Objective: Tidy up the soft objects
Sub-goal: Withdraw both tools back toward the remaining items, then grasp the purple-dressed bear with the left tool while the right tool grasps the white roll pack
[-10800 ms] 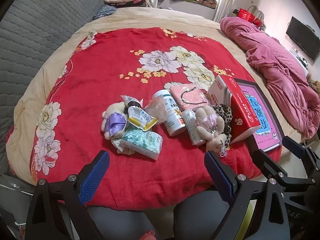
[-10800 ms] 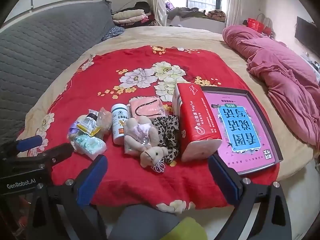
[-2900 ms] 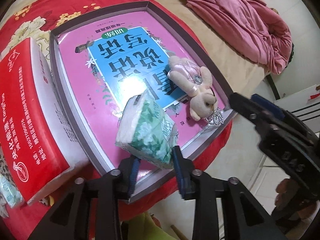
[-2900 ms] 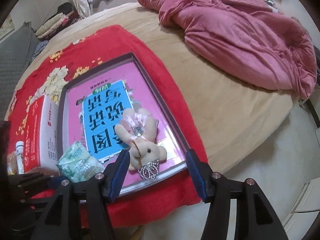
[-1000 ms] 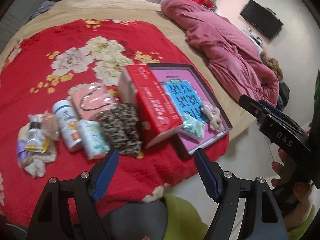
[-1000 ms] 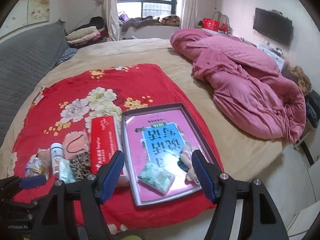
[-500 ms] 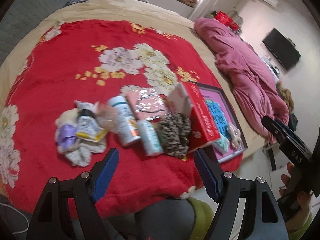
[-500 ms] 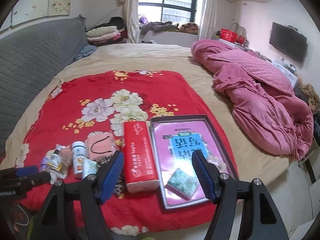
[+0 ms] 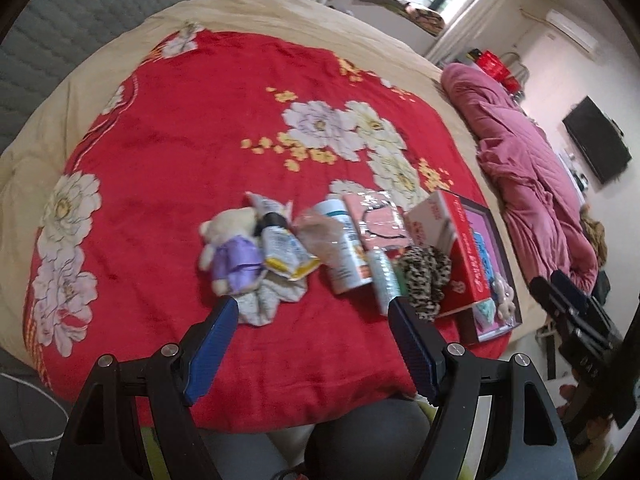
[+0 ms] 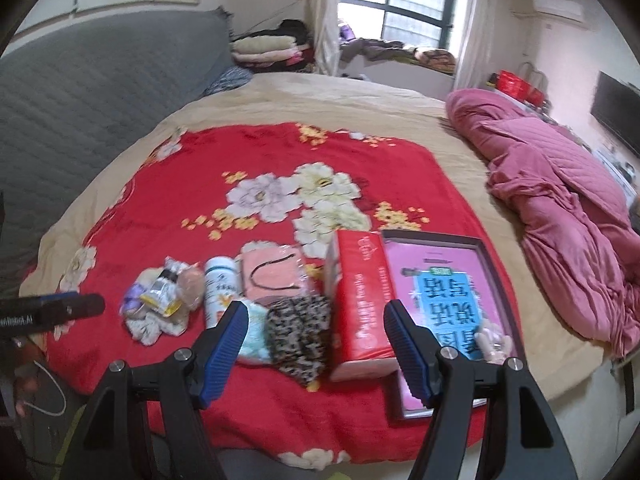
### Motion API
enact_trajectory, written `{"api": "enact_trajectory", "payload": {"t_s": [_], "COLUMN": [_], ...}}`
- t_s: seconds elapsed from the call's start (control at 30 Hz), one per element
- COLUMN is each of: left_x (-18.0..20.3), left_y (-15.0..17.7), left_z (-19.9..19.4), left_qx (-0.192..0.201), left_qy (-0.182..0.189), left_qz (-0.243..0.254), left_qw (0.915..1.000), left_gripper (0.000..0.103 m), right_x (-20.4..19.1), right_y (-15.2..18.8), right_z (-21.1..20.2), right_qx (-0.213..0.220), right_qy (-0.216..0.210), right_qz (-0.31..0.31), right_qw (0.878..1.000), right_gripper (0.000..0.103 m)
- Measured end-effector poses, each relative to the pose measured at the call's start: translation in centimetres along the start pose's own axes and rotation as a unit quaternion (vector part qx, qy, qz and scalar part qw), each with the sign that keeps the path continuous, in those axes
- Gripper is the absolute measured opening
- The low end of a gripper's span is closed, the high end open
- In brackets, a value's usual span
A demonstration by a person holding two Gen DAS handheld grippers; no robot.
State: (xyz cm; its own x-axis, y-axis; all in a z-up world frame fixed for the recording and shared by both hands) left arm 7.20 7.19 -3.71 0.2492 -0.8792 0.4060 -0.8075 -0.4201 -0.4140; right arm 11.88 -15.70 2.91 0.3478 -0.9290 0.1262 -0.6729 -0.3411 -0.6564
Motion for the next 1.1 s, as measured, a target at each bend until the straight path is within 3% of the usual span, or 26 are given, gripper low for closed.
{"api": "enact_trajectory", "payload": {"t_s": [0.37,0.73,0.97,1.1], "left_x": [-4.2,-8.9,-10.7,-10.4], "left_y": [0.3,-1.8,-2.7,-2.8], "left_z": [1.1,5.9,10.0,11.6], "left_qx": [-0.017,-0.053,-0.101,-0.117], "left_qy": [-0.031,-0.049,-0.017,-0.003], "left_qz": [-0.022,-0.08,-0.162,-0.169], "left_qw": [0.9991,0.9942,0.9815,0.9786], "left_gripper": [0.079,0.078,0.079,0.075], "right_x": [-4.3,-6.6,-5.9,-6.0], "right_y": [1.0,3.2,3.3,3.8], "right_z": [2.6,5.4,6.4,7.2], "right_qx": [-0.022,-0.063,-0.075,-0.085], "right_qy": [-0.04,-0.057,-0.059,-0.061], "right_qz": [-0.025,-0.043,-0.032,-0.032], "right_qw": [0.999,0.995,0.995,0.994], "right_gripper": [0.07,0.07,0.07,0.07]}}
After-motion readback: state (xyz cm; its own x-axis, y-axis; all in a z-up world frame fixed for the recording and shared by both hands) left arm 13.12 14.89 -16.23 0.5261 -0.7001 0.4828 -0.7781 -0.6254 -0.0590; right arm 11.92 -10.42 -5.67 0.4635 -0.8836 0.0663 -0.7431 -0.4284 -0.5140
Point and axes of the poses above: each gripper's, at about its wrist camera, not at the fingertips, and z roughly the way its jaws point, x to its right, y to its underside, the point moved 7 cm from there along z, roughly the way its jaws point, and after that the axes turned 1 degree about -z, right-handed, at the moved point
